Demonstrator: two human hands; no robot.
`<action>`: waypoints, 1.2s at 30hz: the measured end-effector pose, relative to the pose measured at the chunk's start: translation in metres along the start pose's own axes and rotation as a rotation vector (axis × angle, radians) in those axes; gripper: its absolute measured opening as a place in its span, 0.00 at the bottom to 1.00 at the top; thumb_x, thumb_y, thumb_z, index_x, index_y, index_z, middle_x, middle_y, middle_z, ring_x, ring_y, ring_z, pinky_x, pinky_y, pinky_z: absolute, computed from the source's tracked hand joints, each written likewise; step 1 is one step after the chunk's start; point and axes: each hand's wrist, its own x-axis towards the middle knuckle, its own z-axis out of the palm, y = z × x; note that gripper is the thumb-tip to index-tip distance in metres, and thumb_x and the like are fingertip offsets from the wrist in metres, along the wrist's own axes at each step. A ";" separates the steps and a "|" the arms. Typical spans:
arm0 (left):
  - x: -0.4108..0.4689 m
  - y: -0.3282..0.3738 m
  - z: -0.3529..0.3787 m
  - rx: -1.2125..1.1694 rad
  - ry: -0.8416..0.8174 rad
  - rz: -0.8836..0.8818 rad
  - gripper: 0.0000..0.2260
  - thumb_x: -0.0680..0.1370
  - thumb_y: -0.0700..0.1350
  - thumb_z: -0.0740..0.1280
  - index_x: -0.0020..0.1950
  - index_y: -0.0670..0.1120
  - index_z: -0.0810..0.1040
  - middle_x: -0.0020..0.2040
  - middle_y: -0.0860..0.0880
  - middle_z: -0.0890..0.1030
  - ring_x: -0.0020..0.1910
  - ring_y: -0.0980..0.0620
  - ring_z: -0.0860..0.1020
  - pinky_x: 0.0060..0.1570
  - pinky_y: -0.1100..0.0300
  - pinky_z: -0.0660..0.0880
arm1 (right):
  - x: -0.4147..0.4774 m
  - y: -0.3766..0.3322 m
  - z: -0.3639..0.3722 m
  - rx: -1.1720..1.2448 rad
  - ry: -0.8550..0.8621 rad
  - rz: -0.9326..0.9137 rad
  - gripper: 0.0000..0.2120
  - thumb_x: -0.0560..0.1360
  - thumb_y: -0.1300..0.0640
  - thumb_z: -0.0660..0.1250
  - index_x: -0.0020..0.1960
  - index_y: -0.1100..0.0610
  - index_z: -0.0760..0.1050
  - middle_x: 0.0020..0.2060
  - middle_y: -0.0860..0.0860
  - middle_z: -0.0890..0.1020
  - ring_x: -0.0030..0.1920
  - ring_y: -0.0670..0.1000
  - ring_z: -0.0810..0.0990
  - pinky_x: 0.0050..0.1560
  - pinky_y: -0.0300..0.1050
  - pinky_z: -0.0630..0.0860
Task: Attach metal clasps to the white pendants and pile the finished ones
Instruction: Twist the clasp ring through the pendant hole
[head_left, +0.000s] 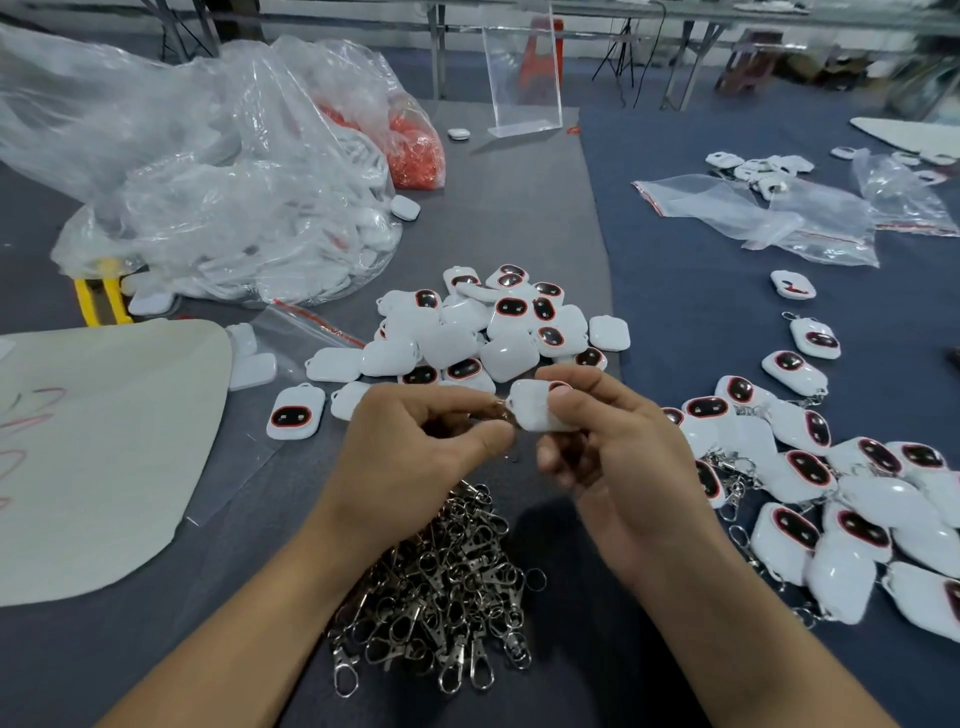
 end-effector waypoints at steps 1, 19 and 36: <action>0.000 0.000 0.000 -0.022 0.001 -0.007 0.06 0.66 0.56 0.74 0.41 0.60 0.87 0.29 0.55 0.81 0.29 0.60 0.71 0.28 0.60 0.69 | 0.000 -0.001 -0.001 0.026 -0.006 0.020 0.08 0.78 0.67 0.65 0.51 0.59 0.81 0.33 0.55 0.81 0.23 0.49 0.74 0.25 0.40 0.66; -0.003 0.009 -0.005 0.081 0.027 0.217 0.04 0.72 0.41 0.75 0.40 0.51 0.87 0.35 0.56 0.83 0.34 0.58 0.79 0.35 0.64 0.73 | -0.006 0.008 0.009 0.126 -0.007 0.029 0.09 0.77 0.67 0.65 0.51 0.58 0.83 0.31 0.55 0.81 0.21 0.49 0.73 0.21 0.37 0.65; -0.004 0.011 0.005 -0.057 -0.068 -0.057 0.04 0.72 0.48 0.74 0.42 0.51 0.89 0.36 0.45 0.85 0.36 0.51 0.79 0.40 0.48 0.78 | 0.004 0.005 0.002 0.024 0.002 0.125 0.13 0.79 0.64 0.63 0.46 0.58 0.86 0.27 0.55 0.78 0.21 0.47 0.69 0.23 0.39 0.61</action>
